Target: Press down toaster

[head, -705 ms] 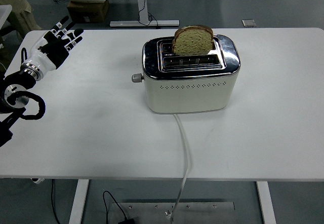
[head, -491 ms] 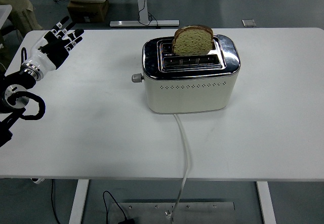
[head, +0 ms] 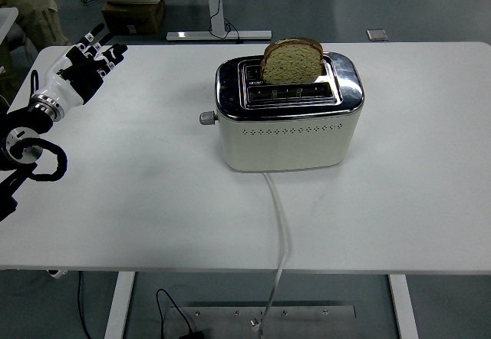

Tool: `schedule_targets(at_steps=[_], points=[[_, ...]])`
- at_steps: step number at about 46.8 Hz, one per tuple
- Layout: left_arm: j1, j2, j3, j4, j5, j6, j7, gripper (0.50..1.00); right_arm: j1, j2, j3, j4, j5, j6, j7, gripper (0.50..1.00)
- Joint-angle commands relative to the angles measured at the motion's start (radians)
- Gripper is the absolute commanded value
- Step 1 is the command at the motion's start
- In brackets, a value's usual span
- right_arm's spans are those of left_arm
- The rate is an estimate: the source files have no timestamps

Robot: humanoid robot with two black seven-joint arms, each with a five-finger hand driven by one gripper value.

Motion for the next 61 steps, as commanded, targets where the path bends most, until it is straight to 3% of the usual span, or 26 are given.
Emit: schedule_targets(at_steps=[1,41,61], points=[[0.003,-0.001,0.001,0.000,0.002,-0.003,0.000,1.000,0.000,0.000,0.000,0.000,0.000,0.001,0.000,0.998],[0.003,0.004,0.001,-0.012,0.000,-0.008,0.002,1.000,0.000,0.000,0.003,0.000,0.002,-0.001,0.000,0.998],[-0.009,0.044,0.003,-0.149,0.000,0.015,0.011,1.000,-0.002,0.000,0.001,0.000,0.000,0.001,-0.002,0.998]])
